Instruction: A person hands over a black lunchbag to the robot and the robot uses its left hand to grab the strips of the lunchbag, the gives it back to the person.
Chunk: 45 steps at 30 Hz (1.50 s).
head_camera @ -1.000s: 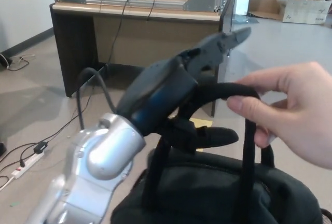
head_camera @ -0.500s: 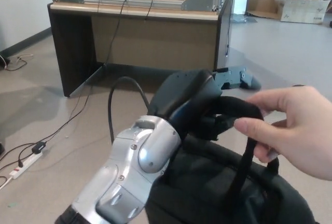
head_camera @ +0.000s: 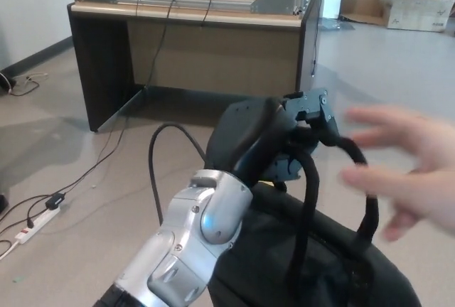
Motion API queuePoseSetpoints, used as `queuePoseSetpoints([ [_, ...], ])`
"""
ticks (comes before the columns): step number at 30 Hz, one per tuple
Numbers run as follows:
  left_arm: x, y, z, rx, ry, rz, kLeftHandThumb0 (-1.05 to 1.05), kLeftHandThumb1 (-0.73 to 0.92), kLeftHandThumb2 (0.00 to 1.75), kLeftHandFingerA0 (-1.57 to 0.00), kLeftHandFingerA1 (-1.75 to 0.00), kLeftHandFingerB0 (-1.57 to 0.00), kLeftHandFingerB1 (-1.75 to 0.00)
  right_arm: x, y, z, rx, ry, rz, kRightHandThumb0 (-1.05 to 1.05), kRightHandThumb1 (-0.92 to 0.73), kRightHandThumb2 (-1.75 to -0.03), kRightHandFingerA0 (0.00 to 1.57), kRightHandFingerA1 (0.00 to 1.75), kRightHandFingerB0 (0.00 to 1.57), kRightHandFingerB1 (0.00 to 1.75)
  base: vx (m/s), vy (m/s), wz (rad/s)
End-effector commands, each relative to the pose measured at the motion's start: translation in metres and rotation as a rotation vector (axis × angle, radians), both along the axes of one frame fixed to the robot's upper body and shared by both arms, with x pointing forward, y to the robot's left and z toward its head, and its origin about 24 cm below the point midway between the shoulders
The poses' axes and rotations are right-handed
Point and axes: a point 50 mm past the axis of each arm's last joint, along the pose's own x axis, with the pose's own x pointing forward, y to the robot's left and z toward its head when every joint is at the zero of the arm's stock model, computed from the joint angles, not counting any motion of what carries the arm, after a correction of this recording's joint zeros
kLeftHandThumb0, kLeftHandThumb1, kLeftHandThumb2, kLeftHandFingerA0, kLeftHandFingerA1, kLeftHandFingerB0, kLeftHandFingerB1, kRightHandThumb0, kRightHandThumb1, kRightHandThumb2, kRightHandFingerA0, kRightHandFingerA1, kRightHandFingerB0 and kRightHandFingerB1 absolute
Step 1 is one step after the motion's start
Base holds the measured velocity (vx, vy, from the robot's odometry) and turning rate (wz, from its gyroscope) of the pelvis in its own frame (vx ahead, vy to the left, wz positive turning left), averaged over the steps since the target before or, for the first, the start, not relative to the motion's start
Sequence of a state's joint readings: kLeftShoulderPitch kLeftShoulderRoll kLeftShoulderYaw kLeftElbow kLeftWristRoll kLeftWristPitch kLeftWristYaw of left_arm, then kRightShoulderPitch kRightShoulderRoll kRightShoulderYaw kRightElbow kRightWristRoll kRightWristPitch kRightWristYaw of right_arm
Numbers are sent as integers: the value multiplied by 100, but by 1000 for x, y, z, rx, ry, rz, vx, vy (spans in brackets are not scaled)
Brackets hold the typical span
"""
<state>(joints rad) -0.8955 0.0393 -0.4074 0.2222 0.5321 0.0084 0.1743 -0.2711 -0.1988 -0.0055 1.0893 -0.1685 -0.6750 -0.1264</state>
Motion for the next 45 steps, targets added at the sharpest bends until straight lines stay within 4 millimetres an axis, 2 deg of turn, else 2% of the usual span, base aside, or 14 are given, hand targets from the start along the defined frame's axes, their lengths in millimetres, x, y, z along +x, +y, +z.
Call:
queuePoseSetpoints([
  [1,-15,28,25,-289,-334,-8,-5,74,63,-93,-167,-76,-123,-6,-6,-1,22,1,-2,-48,-58,-57,61,47,42,34,0,0,0],
  [3,-16,39,32,-318,-413,25,-3,74,66,-85,-161,-76,-117,-6,-6,-2,23,6,-9,-48,-57,-57,63,47,42,34,0,0,0],
  [7,-22,70,44,-399,-443,50,-7,76,78,-99,-158,-75,-119,-6,-10,1,2,1,6,-48,-59,-58,65,48,41,34,0,0,0],
  [13,-33,111,39,-376,-491,149,-8,63,92,-98,-153,-84,-127,-11,-13,-2,-19,24,5,-49,-60,-58,65,47,41,34,0,0,0],
  [14,-35,119,37,-360,-512,168,-2,58,98,-94,-160,-82,-131,-10,-12,-3,-13,24,-1,-49,-59,-58,66,48,42,34,0,0,0],
  [17,-42,140,25,-351,-518,164,-6,66,81,-97,-157,-83,-125,-10,-11,-2,-17,17,-6,-47,-60,-58,64,48,42,34,0,0,0],
  [20,-48,150,7,-337,-479,169,-5,68,77,-96,-146,-84,-121,-13,-12,-4,-28,22,-4,-49,-61,-58,64,48,43,35,0,0,0],
  [21,-53,157,-8,-325,-443,171,-6,65,78,-90,-146,-88,-123,-15,-13,-5,-21,26,-2,-49,-61,-58,62,47,42,35,0,0,0],
  [26,-63,172,-43,-310,-389,207,-4,70,72,-91,-151,-89,-126,-15,-15,-5,-22,25,2,-48,-61,-58,63,48,42,35,0,0,0],
  [28,-69,186,-69,-301,-323,257,1,63,92,-94,-153,-88,-126,-13,-15,-3,-30,21,0,-49,-61,-58,65,48,43,35,0,0,0],
  [38,-100,253,-159,-294,-54,499,3,72,79,-82,-158,-81,-132,-7,-12,1,-11,0,-4,-50,-62,-59,65,48,42,35,0,0,0],
  [39,-103,257,-166,-289,-32,516,23,67,93,-93,-166,-93,-138,-8,-13,0,-11,3,-7,-49,-63,-59,65,49,42,35,0,0,0],
  [40,-106,263,-173,-280,-9,555,-1,78,70,-81,-161,-77,-142,-7,-14,0,-15,4,-10,-49,-62,-59,65,48,42,35,0,0,0],
  [45,-130,288,-204,-245,89,676,-13,81,63,-81,-161,-74,-138,-15,-12,-6,-14,21,-26,-49,-62,-59,66,48,43,35,0,0,0],
])
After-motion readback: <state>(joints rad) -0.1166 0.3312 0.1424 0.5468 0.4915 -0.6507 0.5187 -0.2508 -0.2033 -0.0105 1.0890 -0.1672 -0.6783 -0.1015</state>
